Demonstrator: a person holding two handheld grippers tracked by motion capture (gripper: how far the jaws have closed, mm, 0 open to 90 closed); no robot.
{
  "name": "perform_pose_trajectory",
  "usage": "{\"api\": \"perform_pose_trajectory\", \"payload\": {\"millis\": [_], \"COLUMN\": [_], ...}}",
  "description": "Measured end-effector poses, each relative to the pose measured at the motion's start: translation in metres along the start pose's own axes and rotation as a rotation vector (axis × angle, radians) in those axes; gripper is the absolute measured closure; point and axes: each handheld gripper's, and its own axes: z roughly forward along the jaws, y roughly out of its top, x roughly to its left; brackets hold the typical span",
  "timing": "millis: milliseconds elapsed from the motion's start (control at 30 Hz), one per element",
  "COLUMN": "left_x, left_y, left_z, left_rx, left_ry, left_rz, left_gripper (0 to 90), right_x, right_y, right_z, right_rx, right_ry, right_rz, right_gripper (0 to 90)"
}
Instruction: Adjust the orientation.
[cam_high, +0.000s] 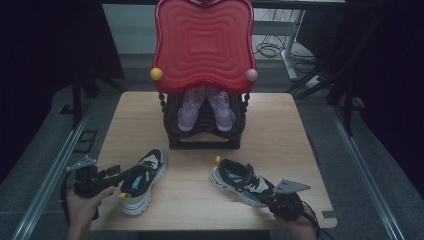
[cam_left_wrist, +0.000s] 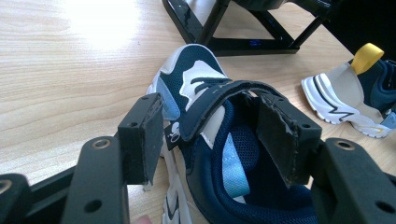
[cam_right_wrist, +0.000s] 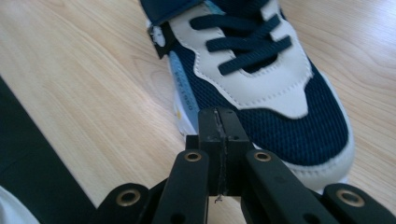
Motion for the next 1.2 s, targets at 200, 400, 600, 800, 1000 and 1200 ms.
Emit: {"api": "perform_pose_trajectory", "payload": {"millis": [200,400,600,800,1000,1200], "left_x": [0.0,0.001,0.001,0.002,0.002,0.003], "left_y": [0.0,0.0,0.0,-0.001,-0.001,-0.001], "left_z": [-0.001,-0.001,-0.001,0.0,-0.001,-0.001], "left_rx": [-0.002,-0.004,-0.002,0.002,0.001,0.002], "left_ry": [0.0,0.003,0.002,0.004,0.005,0.007], "left_rz": [-0.002,-0.002,-0.003,-0.006,-0.006,-0.008], "left_gripper": [40.8,40.8,40.8,40.8,40.8,40.8], "right_x": [-0.01,-0.02,-0.031,-0.044,-0.056,-0.067], "right_y": [-0.002,-0.003,0.0,0.004,0.011,0.017], "right_z": [-0.002,-0.002,0.0,0.005,0.011,0.017], "right_rx": [-0.004,-0.005,-0.01,-0.01,-0.013,-0.015], "right_ry": [-0.019,-0.041,-0.056,-0.063,-0.067,-0.051], "right_rz": [0.024,0.045,0.067,0.09,0.101,0.115], "right_gripper": [89.9,89.9,89.9,89.9,89.9,89.9]}}
